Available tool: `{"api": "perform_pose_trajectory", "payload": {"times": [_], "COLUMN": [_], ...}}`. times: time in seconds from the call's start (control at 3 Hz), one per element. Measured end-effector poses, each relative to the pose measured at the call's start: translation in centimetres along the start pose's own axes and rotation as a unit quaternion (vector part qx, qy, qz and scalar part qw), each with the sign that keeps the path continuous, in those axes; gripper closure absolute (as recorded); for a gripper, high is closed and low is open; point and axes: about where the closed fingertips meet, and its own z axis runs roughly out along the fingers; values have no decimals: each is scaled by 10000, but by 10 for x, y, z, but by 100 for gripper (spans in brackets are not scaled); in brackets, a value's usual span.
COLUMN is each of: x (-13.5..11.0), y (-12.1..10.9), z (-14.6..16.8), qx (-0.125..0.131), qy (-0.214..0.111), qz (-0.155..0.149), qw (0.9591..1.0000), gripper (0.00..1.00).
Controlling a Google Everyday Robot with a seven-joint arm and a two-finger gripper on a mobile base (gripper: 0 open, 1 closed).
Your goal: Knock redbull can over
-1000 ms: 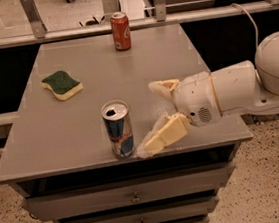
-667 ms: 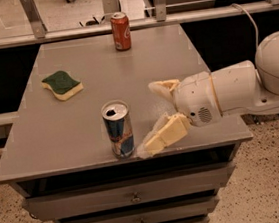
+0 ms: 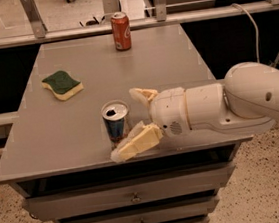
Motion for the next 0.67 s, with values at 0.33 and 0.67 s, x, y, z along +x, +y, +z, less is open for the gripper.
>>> {"api": "perform_pose_trajectory", "payload": {"times": [0.33, 0.67], "x": [0, -8], "y": [-11, -28], "z": [16, 19], "qx": [111, 252], "qy": [-221, -273], "qz": [-56, -152], "qw": [9997, 9992], "gripper": [0, 0]}}
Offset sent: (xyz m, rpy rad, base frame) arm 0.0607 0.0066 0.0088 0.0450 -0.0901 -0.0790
